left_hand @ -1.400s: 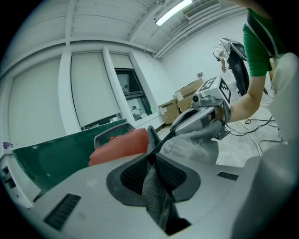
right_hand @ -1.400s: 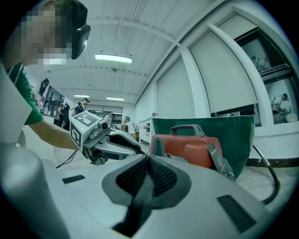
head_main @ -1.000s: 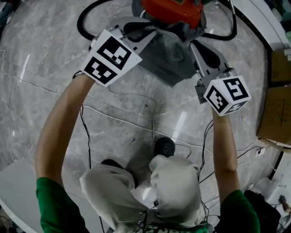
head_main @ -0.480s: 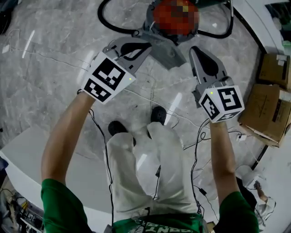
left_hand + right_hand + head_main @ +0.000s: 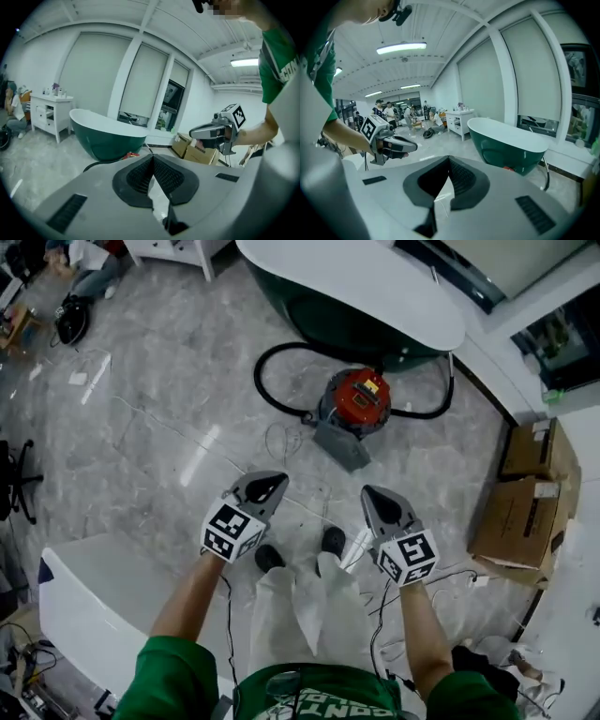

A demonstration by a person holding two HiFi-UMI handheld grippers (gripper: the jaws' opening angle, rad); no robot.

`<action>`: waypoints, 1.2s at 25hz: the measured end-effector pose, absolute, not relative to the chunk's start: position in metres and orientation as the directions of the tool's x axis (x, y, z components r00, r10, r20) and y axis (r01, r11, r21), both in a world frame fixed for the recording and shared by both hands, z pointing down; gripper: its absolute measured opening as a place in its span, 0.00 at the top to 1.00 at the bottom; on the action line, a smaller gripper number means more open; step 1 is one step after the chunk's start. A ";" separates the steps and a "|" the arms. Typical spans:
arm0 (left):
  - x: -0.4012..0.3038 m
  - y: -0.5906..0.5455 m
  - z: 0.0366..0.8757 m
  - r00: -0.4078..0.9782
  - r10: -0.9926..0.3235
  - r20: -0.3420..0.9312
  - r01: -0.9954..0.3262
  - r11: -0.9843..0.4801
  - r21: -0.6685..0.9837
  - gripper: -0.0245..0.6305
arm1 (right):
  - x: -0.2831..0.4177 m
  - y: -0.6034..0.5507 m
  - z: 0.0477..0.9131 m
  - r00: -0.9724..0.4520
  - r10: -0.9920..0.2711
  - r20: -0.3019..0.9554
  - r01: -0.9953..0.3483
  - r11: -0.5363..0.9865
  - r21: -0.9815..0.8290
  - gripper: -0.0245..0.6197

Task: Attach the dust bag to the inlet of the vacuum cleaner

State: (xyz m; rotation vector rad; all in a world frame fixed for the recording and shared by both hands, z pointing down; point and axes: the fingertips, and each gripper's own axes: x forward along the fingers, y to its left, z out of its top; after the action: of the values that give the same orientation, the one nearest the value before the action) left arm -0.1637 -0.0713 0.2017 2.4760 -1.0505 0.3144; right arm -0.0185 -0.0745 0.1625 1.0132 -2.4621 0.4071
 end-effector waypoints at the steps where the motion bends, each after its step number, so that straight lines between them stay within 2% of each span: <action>1: -0.172 -0.063 0.185 0.681 -0.636 0.363 -0.732 -0.605 0.313 0.96 | -0.026 -0.068 0.146 -0.636 -0.580 0.509 -0.715 0.691 -0.106 0.95; 8: -0.204 -0.018 0.095 0.654 -0.693 0.304 -0.754 -0.560 0.345 0.96 | -0.064 -0.040 0.049 -0.651 -0.585 0.483 -0.706 0.701 -0.101 0.95; 13: -0.215 -0.002 0.047 0.621 -0.756 0.208 -0.767 -0.531 0.360 0.96 | -0.079 -0.021 -0.003 -0.648 -0.606 0.462 -0.703 0.709 -0.056 0.95; 23: -0.165 0.026 0.006 0.677 -0.733 0.069 -0.682 -0.589 0.435 0.96 | -0.073 0.018 -0.037 -0.624 -0.644 0.442 -0.727 0.686 -0.028 0.95; 30: -0.114 0.021 0.000 0.690 -0.718 0.086 -0.683 -0.608 0.405 0.96 | -0.038 0.004 -0.059 -0.647 -0.640 0.414 -0.707 0.708 -0.010 0.95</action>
State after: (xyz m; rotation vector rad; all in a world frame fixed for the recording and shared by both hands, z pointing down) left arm -0.1142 0.0214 -0.0004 2.4934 -1.0890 -0.1181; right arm -0.0379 0.0039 -0.0588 1.0451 -2.5337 0.2401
